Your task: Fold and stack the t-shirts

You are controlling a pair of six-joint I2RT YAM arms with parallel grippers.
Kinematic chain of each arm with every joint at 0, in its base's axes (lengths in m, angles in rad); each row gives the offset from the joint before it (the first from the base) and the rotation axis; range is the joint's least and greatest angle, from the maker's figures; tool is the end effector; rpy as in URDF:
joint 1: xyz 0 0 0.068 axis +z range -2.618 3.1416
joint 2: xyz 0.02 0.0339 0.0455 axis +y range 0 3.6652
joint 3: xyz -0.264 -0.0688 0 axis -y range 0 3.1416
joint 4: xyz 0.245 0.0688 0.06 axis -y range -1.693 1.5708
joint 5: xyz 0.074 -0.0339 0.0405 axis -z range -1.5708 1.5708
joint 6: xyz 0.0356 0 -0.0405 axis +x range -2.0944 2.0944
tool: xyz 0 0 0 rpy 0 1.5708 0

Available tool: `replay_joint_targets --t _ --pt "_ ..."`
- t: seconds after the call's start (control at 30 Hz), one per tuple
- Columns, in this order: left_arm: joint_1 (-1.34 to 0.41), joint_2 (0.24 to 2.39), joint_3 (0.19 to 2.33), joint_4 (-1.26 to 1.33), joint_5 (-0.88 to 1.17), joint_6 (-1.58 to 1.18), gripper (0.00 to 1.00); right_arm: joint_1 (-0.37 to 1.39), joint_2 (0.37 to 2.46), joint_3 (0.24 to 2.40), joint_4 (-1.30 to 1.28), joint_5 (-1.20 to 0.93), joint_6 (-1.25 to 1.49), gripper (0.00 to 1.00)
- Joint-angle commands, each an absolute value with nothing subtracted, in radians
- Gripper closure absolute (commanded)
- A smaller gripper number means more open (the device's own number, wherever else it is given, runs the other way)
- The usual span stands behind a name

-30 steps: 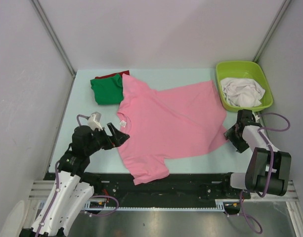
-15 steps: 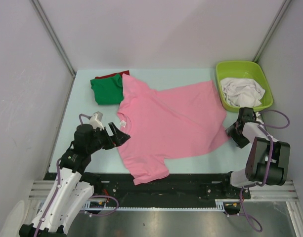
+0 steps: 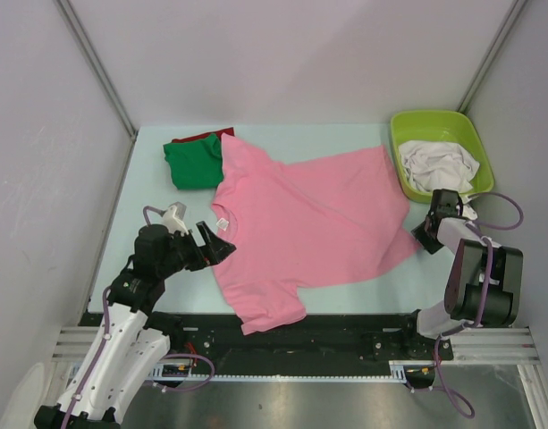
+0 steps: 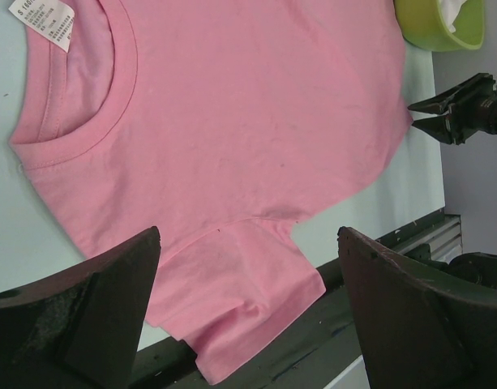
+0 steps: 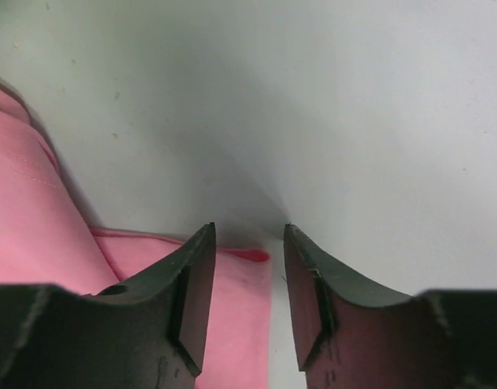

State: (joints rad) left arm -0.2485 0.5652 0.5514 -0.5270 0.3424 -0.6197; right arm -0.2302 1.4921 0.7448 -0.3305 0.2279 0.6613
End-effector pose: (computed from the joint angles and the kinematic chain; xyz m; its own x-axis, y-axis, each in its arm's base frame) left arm 0.1280 -0.0448 0.2561 -0.7028 -0.3861 -0.5975 0.1259 0.7592 -0.6386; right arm 0.2622 -0.0697 0.1584 -0.4764 0.7261 -0.4957 0.7843 0.6058 0.1336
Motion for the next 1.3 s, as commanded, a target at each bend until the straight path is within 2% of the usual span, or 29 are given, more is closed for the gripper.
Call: replay_joint_targets --t 0.0,0.1,0.23,0.33,0.47,0.73,1.0,1.27 --pt "-0.252 0.560 0.546 -0.506 0.356 -0.598 0.05 -0.196 1.546 0.701 -0.344 0.158 0.698 0.62" --pt "-0.252 0.554 0.545 -0.506 0.364 -0.598 0.05 -0.180 1.543 0.699 -0.345 0.153 0.703 0.67" --pt "-0.252 0.552 0.545 -0.511 0.365 -0.597 0.05 -0.161 1.508 0.701 -0.362 0.176 0.715 0.60" --pt "-0.252 0.551 0.542 -0.508 0.370 -0.597 0.05 -0.144 1.479 0.701 -0.380 0.204 0.716 0.63" --pt "-0.252 0.551 0.540 -0.503 0.371 -0.597 0.05 -0.138 1.468 0.701 -0.405 0.207 0.715 1.00" --pt "-0.252 0.548 0.540 -0.506 0.380 -0.598 0.05 -0.135 1.393 0.690 -0.514 0.316 0.727 1.00" --pt "-0.252 0.552 0.540 -0.505 0.373 -0.598 0.05 -0.158 1.136 0.660 -0.728 0.382 0.776 1.00" --pt "-0.252 0.583 0.558 -0.546 0.328 -0.606 0.06 -0.160 1.085 0.660 -0.844 0.451 0.931 0.98"
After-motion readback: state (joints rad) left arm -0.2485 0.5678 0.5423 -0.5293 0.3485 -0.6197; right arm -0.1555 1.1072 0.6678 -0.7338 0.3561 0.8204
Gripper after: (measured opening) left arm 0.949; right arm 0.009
